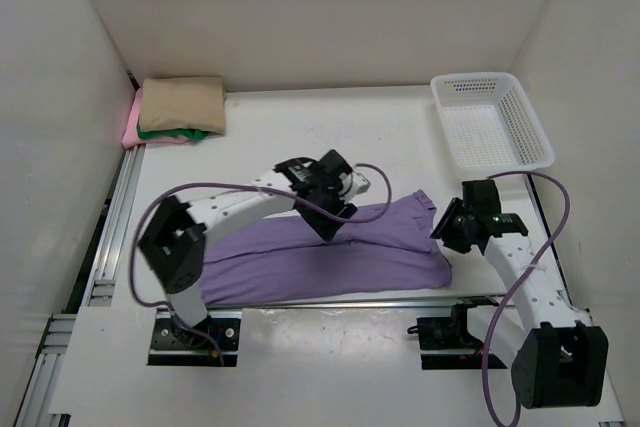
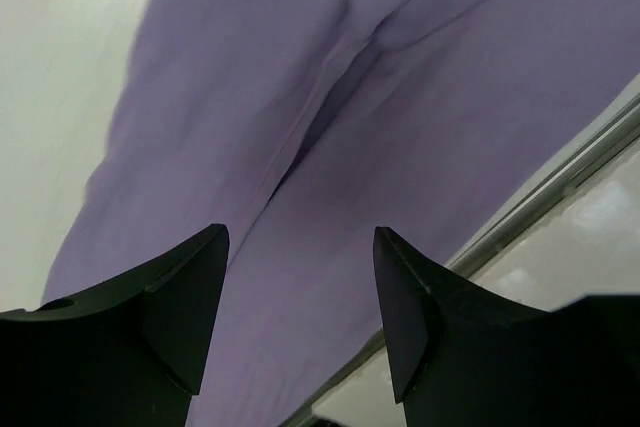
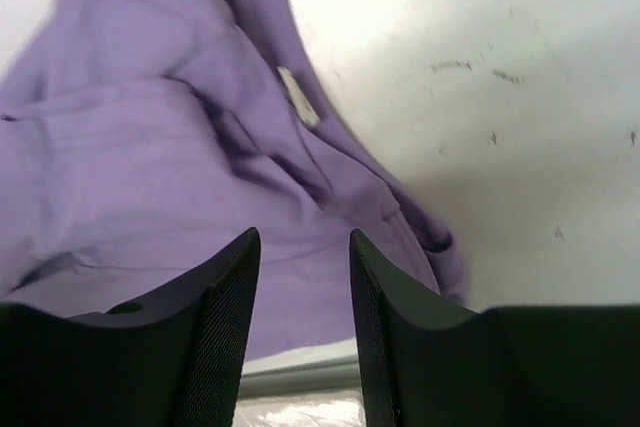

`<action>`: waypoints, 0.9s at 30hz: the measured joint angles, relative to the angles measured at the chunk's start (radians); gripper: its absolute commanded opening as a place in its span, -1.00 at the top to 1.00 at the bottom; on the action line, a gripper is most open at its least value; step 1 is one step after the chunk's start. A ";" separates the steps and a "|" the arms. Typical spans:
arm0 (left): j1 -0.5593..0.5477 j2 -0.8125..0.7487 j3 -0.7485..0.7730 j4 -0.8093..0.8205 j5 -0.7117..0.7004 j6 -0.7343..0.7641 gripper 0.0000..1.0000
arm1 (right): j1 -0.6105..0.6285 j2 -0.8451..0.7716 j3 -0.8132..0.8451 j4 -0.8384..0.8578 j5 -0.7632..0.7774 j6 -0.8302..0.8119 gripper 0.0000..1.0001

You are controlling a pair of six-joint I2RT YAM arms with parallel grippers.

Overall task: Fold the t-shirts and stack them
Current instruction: Fold the other side of the tshirt into a rectangle

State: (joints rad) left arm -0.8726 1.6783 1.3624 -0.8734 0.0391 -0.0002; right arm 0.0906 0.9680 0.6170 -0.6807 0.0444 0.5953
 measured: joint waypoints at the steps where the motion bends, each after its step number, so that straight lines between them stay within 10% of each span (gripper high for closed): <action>1: -0.017 0.050 0.025 -0.008 0.021 0.000 -0.41 | 0.000 -0.005 0.002 0.014 -0.003 -0.001 0.08; 18: -0.043 0.571 0.515 0.043 0.187 0.000 -0.33 | -0.001 0.215 0.014 0.195 -0.142 -0.056 0.10; 27: -0.042 0.624 0.581 0.037 0.187 -0.003 0.17 | -0.012 0.237 0.003 0.221 -0.171 -0.072 0.63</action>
State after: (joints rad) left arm -0.9146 2.3024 1.9434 -0.8368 0.2256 -0.0029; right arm 0.0788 1.2053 0.6201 -0.4599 -0.1268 0.5232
